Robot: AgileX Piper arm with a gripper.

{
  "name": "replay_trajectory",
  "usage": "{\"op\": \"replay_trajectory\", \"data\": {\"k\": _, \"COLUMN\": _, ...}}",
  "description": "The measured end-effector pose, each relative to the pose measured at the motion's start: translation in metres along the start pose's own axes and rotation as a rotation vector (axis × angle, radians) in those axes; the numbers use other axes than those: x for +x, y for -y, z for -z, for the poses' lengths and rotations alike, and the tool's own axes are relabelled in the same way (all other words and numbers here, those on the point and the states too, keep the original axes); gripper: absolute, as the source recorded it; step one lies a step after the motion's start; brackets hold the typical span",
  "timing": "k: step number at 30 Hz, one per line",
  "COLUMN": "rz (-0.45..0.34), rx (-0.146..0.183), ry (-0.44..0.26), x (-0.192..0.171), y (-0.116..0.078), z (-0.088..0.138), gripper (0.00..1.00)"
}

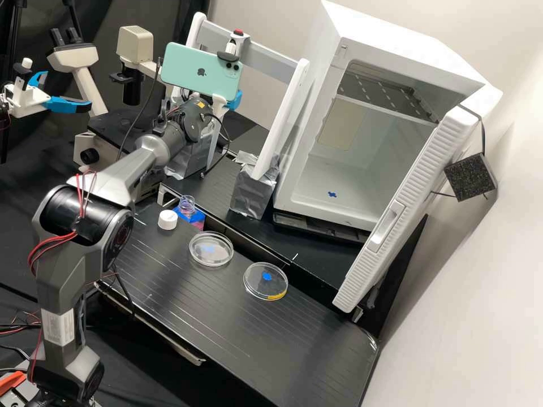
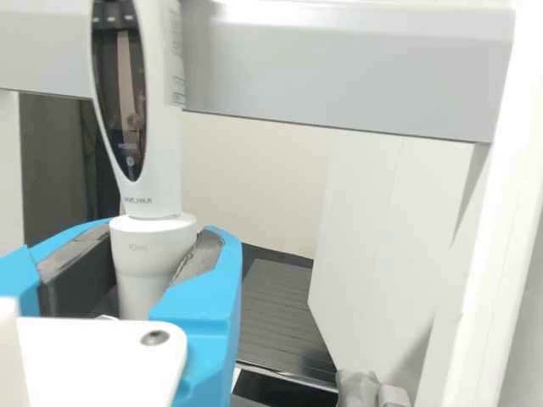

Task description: Use the pipette

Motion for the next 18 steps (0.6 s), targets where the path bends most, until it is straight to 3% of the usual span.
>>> {"op": "replay_trajectory", "data": {"k": 8, "rz": -0.001, "rx": 0.000, "ry": -0.010, "x": 0.000, "y": 0.000, "z": 0.000, "gripper": 1.00}}
{"op": "replay_trajectory", "data": {"k": 13, "rz": -0.002, "rx": 0.003, "ry": -0.021, "x": -0.008, "y": 0.002, "z": -0.011, "gripper": 1.00}}
{"op": "replay_trajectory", "data": {"k": 18, "rz": -0.026, "rx": 0.057, "ry": -0.027, "x": -0.036, "y": -0.001, "z": -0.027, "gripper": 1.00}}
